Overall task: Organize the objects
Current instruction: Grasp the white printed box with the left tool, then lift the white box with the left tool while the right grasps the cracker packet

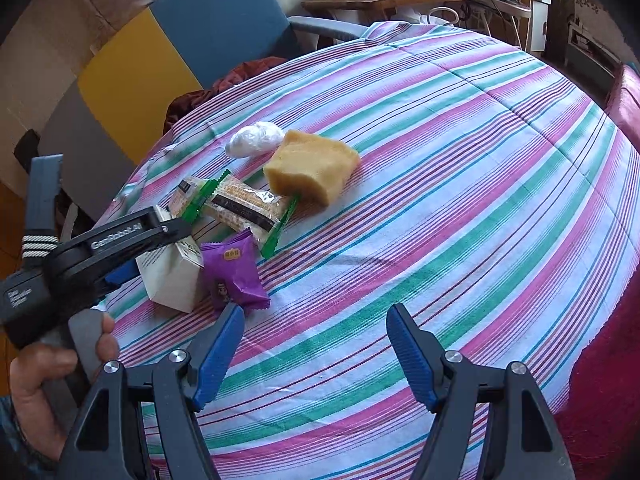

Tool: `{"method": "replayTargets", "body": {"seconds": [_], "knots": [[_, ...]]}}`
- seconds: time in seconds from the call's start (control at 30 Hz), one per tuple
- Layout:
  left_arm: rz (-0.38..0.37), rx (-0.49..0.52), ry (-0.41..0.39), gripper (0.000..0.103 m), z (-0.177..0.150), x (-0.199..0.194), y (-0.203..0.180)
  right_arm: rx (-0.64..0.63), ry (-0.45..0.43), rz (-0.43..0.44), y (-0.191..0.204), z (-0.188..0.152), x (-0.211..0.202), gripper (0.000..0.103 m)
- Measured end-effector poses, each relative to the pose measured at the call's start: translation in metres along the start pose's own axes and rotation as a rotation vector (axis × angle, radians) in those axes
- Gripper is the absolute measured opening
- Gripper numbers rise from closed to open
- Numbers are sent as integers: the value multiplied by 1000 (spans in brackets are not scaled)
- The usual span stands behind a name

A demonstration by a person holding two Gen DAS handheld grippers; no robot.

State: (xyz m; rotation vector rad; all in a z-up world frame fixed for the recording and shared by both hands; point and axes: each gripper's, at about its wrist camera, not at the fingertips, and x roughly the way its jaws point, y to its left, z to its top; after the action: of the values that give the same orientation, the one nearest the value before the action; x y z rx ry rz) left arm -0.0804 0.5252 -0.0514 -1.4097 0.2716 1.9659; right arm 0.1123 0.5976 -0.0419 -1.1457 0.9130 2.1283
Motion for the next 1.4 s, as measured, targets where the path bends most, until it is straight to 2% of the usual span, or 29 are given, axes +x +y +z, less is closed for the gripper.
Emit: {"method": "replayTargets", "body": {"seconds": [0.1,0.2,0.33,0.6,0.73,0.83,0.97,1.1,1.23,1.4], "knots": [[-17,-17,9,69,-2,4,6,-5,4,-2,1,1,2,75],[-22,18,-14,55,-9,-6,11,-4,5,-5,1,0,2,75],[-26,68,-28,53,-27,-24,27,-12,3,-11,2,-1,2,75],[13,166,-75,52,-96,-62,58,-62,22,-36,10,-4,7,75],[22,179,-96,52,-122,-74,70,-184,50,-23,35,-7,9,75],[0,160,-96,51,-129,-81,78,-352,33,-28,69,-1,8,75],[-39,124,-100,51,-133,-89,87,-551,2,-26,111,26,19,75],[-48,137,-161,51,-137,-111,90,-704,14,-69,147,56,47,75],[-63,123,-180,51,-140,-124,99,-797,71,-122,167,78,80,77],[-79,99,-179,51,-145,-134,113,-856,136,-184,182,88,118,78]]}}
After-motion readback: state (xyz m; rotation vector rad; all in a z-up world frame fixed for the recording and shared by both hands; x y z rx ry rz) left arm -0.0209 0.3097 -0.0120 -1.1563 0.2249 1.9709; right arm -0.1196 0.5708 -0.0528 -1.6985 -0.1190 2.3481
